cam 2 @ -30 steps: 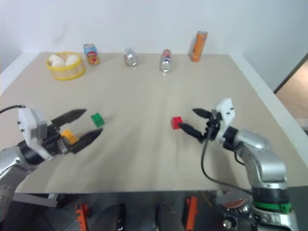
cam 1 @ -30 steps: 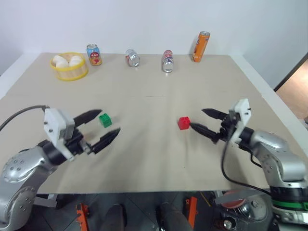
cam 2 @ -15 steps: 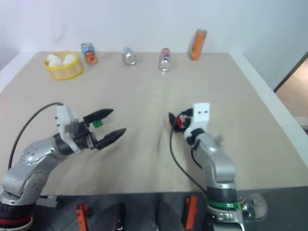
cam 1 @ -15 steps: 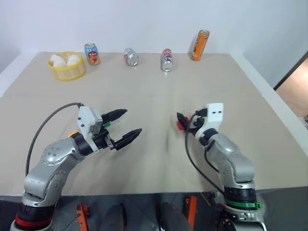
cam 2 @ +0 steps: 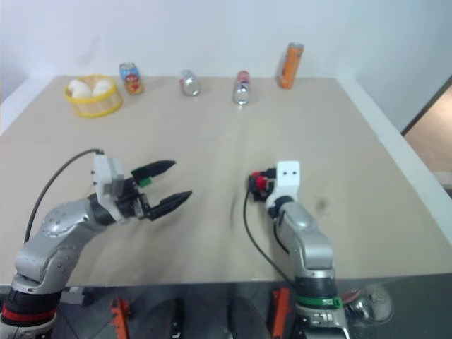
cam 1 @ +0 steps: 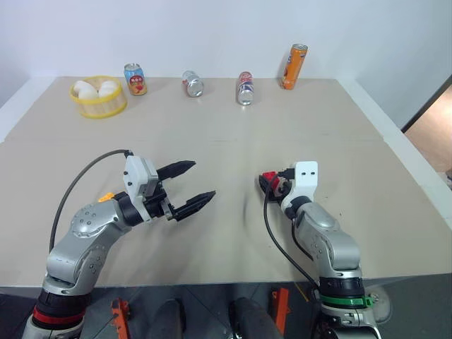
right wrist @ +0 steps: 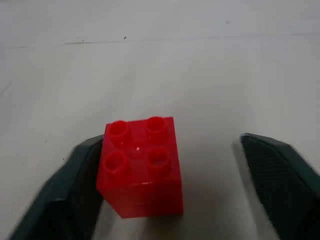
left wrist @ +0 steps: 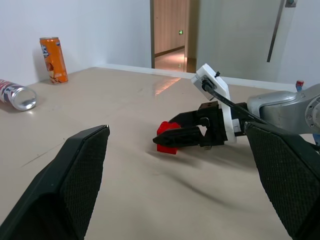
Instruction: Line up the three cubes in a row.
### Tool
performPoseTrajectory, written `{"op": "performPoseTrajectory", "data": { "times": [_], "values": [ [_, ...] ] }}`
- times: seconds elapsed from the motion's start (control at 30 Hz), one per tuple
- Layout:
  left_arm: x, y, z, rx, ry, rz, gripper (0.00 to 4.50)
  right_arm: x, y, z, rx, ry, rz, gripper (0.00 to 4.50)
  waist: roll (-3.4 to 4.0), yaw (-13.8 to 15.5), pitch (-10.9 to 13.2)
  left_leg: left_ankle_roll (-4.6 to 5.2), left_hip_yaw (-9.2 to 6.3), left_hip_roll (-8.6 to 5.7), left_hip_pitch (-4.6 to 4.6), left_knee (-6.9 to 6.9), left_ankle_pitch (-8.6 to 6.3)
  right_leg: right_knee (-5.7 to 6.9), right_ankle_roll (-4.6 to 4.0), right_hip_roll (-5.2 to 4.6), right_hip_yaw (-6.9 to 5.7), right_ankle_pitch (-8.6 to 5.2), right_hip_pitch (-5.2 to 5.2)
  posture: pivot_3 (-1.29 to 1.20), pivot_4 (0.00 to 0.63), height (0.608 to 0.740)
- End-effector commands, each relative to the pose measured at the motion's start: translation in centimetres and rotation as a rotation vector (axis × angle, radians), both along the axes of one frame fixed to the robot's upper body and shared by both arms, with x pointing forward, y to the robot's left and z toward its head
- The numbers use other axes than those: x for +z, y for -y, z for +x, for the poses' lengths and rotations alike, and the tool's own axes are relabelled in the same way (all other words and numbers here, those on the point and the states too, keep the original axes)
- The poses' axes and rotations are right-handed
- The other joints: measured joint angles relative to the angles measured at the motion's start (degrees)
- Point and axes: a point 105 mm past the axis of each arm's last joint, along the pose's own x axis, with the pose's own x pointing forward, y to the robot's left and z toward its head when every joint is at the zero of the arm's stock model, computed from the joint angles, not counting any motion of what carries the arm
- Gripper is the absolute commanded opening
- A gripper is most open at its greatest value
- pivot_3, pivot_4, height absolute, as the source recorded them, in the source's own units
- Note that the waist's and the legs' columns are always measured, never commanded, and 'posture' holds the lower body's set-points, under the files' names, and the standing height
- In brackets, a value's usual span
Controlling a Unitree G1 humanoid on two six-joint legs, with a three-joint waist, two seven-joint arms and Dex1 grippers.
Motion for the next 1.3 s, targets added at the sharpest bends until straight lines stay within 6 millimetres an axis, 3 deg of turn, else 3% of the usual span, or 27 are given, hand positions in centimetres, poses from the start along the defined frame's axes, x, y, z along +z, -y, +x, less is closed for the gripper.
{"op": "performPoseTrajectory", "data": {
  "times": [0.03, 0.17, 0.33, 0.4, 0.47, 0.67, 1.0, 1.3],
  "values": [
    [0.8, 0.4, -0.2, -0.018, 0.042, -0.004, 4.50, 1.1, -0.5, 0.2, 0.022, 0.034, 0.019, 2.63, 0.00, 0.0, 0.0, 0.00, 0.00, 0.00, 0.00, 0.00, 0.00, 0.00, 0.00, 0.00, 0.00, 0.00, 0.00, 0.00, 0.150, 0.740],
    [0.5, 0.4, -0.2, -0.018, 0.039, 0.006, 4.50, 1.4, -0.1, 0.3, 0.034, 0.029, 0.067, 1.31, 0.00, 0.0, 0.0, 0.00, 0.00, 0.00, 0.00, 0.00, 0.00, 0.00, 0.00, 0.00, 0.00, 0.00, 0.00, 0.00, 0.150, 0.740],
    [0.2, 0.3, -0.5, -0.043, 0.033, 0.032, 4.50, 4.4, -0.6, -0.2, 0.347, 0.133, 0.032, 1.28, 0.02, 0.0, 0.0, 0.01, 0.04, -0.03, -0.01, 0.01, 0.00, -0.01, 0.02, -0.04, 0.03, 0.00, 0.01, 0.00, 0.150, 0.740],
    [0.0, 0.1, -0.8, -0.069, 0.022, 0.058, 4.50, 5.4, -2.1, -2.5, 0.684, 0.159, -0.041, 1.28, 0.02, 0.0, 0.0, 0.01, 0.02, -0.02, 0.00, 0.00, 0.00, -0.01, 0.02, -0.02, 0.02, 0.00, 0.01, 0.00, 0.150, 0.740],
    [-0.3, -0.1, -1.2, -0.093, 0.011, 0.084, 4.50, 5.8, -2.7, -4.7, 0.959, 0.172, -0.082, 1.28, 0.12, 0.0, 0.1, 0.01, 0.01, -0.02, 0.00, -0.01, 0.00, -0.01, 0.03, 0.00, 0.01, -0.01, 0.01, 0.00, 0.150, 0.740],
    [-1.8, -0.9, -2.8, -0.179, -0.038, 0.192, 4.50, 4.3, -3.3, -6.3, 1.347, 0.108, -0.243, 1.28, 0.12, -0.4, 0.1, 0.05, -0.01, 0.13, 0.15, -0.04, -0.03, -0.01, -0.08, 0.16, -0.02, -0.05, 0.07, 0.00, 0.150, 0.740],
    [-2.9, -1.8, -4.0, -0.204, -0.058, 0.276, 4.50, 1.2, -4.1, -4.1, 1.482, 0.082, -0.364, 1.28, 0.12, 0.0, 0.1, 0.04, 0.05, 0.14, 0.11, 0.01, -0.03, 0.01, -0.16, 0.12, -0.02, -0.05, 0.04, 0.00, 0.150, 0.740],
    [-2.7, -2.2, -4.1, -0.180, -0.054, 0.278, 4.50, -0.3, -3.9, -4.2, 1.542, 0.047, -0.395, 1.28, 0.12, 0.0, 0.1, 0.04, 0.03, 0.16, 0.09, -0.01, -0.03, 0.02, -0.17, 0.12, -0.04, -0.05, 0.02, 0.00, 0.150, 0.740]
  ]
}}
